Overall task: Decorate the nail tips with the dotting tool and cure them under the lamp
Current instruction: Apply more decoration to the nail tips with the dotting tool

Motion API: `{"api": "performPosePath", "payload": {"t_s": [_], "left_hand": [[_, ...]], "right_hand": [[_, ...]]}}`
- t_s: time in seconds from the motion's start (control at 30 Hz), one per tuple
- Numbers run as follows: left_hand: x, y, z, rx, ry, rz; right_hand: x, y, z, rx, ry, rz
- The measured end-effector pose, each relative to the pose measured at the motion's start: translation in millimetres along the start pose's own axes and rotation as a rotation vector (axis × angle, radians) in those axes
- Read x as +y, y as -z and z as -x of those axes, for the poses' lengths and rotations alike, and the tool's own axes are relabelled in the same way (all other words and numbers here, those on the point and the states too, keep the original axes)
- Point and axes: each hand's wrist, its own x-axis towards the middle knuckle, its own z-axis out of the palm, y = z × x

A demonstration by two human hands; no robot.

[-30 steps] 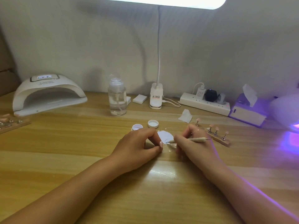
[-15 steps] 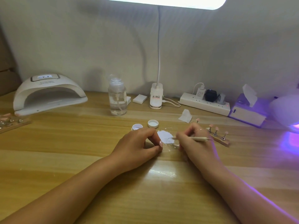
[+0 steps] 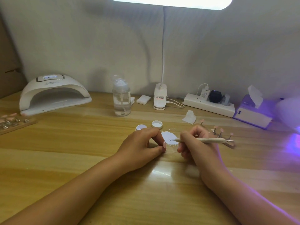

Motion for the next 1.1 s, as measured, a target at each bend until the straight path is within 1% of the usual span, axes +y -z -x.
{"api": "performPosePath", "payload": {"t_s": [0.07,0.17,0.5,1.1], "left_hand": [[-0.6,-0.1,-0.2,-0.001,-0.001,-0.001],[-1.5,-0.3,-0.4,-0.004,0.002,0.002],[-1.5,-0.2,-0.4,-0.008,0.012,0.009],[-1.6,0.0,0.2,-0.007,0.018,0.021]], "right_hand": [[-1.9,-3.1,2.4,-0.041,0.004,0.036],[-3.2,-5.7,2.9,-0.057,0.006,0.077],[1.3,-4.1,0.3,-0.110,0.001,0.102],[1.9,-3.7,-0.5,-0.122,0.017,0.093]]}}
